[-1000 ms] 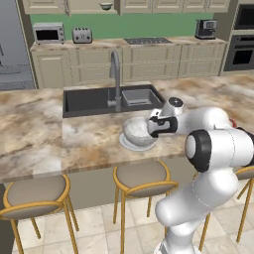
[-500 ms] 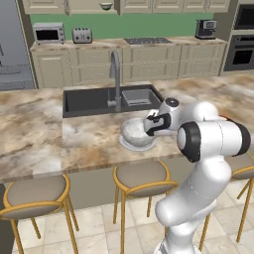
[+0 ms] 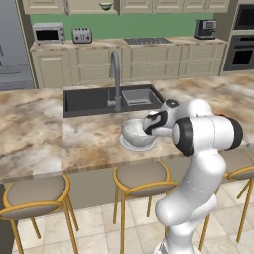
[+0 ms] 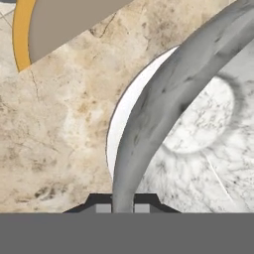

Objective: Move the bowls from the cabinet to the plates on the dining table.

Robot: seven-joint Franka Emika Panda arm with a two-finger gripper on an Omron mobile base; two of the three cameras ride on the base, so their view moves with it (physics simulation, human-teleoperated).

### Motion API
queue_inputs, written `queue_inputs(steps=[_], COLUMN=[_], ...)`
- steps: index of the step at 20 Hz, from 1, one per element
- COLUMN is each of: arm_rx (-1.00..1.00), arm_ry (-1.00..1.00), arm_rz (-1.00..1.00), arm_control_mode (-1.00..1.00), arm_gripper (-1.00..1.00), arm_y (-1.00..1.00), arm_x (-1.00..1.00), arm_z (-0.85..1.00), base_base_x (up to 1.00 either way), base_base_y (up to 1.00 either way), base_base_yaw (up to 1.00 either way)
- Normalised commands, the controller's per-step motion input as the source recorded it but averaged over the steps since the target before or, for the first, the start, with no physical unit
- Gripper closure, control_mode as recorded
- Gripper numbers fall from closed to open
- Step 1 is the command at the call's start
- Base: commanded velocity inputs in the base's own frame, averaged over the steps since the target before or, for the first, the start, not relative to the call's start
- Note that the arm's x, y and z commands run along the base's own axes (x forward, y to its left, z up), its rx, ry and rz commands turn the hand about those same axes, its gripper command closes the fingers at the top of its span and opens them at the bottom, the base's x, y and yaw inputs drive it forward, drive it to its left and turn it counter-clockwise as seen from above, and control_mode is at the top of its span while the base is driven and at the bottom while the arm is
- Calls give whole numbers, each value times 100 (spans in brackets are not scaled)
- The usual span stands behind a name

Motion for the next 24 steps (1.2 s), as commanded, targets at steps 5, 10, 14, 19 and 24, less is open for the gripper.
queue_inputs(steps=[5, 10, 14, 19, 24], arm_rx=[0, 0, 0, -2, -3], arm_ry=[0, 0, -3, -3, -1], arm_rz=[5, 2, 0, 0, 0], arm_control_mode=[-100, -100, -100, -100, -100], arm_gripper=[100, -100, -100, -100, -100], arm_y=[0, 0, 0, 0, 2], arm_x=[3, 0, 0, -6, -31], arm_z=[-4, 0, 25, 73, 92], base_base_x=[0, 0, 0, 0, 0], base_base_y=[0, 0, 0, 0, 0], base_base_yaw=[0, 0, 0, 0, 0])
